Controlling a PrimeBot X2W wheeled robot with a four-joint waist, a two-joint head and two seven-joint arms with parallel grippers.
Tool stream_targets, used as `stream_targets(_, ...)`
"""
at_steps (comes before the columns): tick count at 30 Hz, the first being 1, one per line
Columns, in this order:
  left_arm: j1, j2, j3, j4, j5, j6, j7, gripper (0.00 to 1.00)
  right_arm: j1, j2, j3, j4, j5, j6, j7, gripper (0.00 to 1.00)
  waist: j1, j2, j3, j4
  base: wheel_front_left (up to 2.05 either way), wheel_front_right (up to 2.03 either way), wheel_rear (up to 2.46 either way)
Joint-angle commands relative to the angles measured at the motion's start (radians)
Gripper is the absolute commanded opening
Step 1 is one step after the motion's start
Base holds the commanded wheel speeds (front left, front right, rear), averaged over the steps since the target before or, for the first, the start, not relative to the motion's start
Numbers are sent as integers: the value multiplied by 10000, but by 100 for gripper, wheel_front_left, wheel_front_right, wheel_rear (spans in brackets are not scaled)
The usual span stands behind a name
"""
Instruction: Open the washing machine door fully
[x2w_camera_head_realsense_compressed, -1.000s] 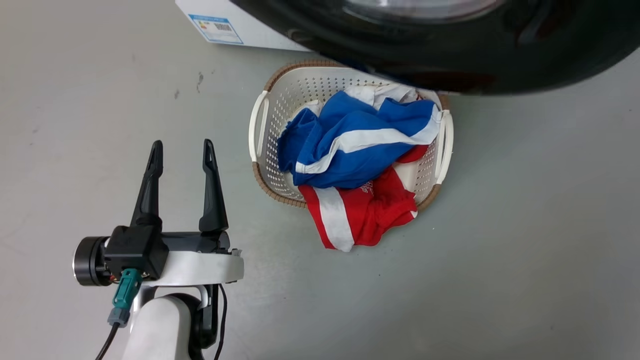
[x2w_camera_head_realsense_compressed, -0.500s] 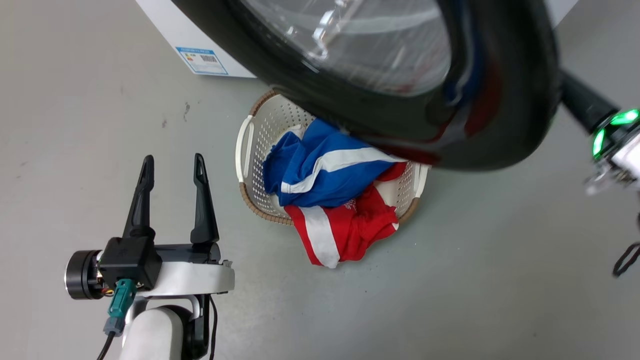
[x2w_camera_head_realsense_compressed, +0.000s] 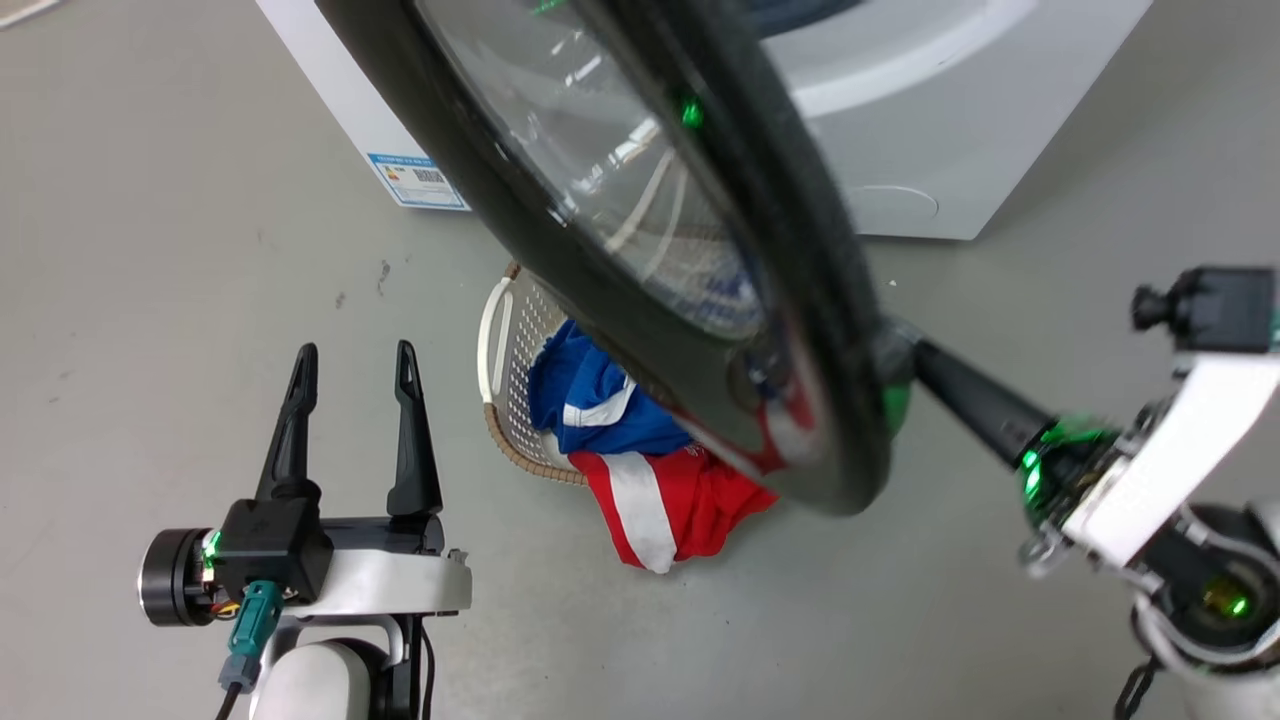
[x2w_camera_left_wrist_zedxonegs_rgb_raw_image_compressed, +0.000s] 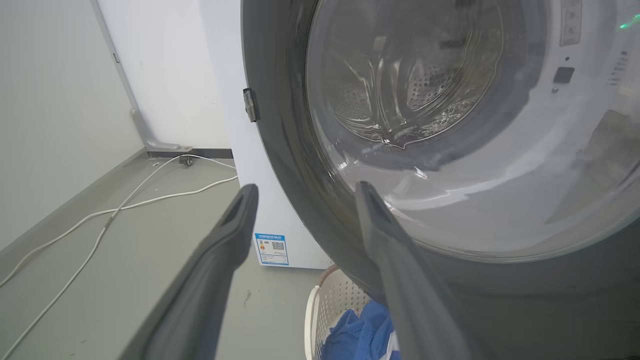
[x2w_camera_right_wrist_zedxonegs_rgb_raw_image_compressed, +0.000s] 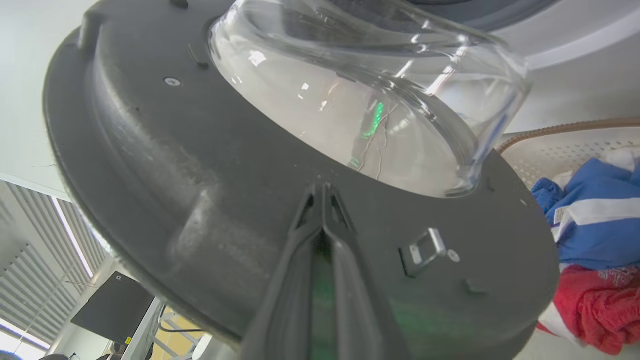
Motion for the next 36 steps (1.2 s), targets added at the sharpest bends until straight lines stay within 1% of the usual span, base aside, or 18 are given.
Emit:
stream_targets(1, 99, -1, -8, 9, 15, 21, -24, 100, 289, 127, 180, -105, 74, 29, -39, 0, 0, 0, -114, 16, 0, 0, 0)
stream_targets(6, 295, -1, -48, 59, 67, 15, -24, 100, 924, 330, 910, -380, -15, 29, -219, 0, 0, 0, -442, 54, 0, 0, 0)
stream_targets(11, 442, -1, -60, 87, 107, -25, -24, 100, 1284, 559, 1556, -355, 97, 30, -337, 0, 0, 0, -730, 136, 0, 0, 0)
stream_targets(23, 658, -1, -123, 170, 104, -110, -24, 100, 1031, 1139, 3095, 330, 78, 29, -364, 0, 0, 0, -1106, 321, 0, 0, 0)
stream_targets(29, 742, -1, -132, 231, 91, -81, -24, 100, 891, 1347, 3541, 757, 34, 29, -699, 0, 0, 0, -1268, 340, 0, 0, 0)
stream_targets(32, 835, -1, -97, 270, 112, -71, -24, 100, 948, 1239, 3622, 844, -109, 29, -1074, 0, 0, 0, -1443, 279, 0, 0, 0)
stream_targets(34, 910, -1, -63, 281, 118, -96, -24, 100, 1067, 1159, 3528, 890, -274, 29, -1549, 0, 0, 0, -1611, 218, 0, 0, 0)
stream_targets(35, 964, -1, -47, 289, 127, -108, -24, 100, 1124, 1100, 3516, 875, -388, 29, -1786, 31, 0, 0, -1702, 181, 0, 0, 0)
stream_targets(36, 1029, -1, -18, 305, 130, -111, -24, 100, 1172, 1049, 3493, 874, -502, 29, -2042, 47, 0, 0, -1801, 132, 0, 0, 0)
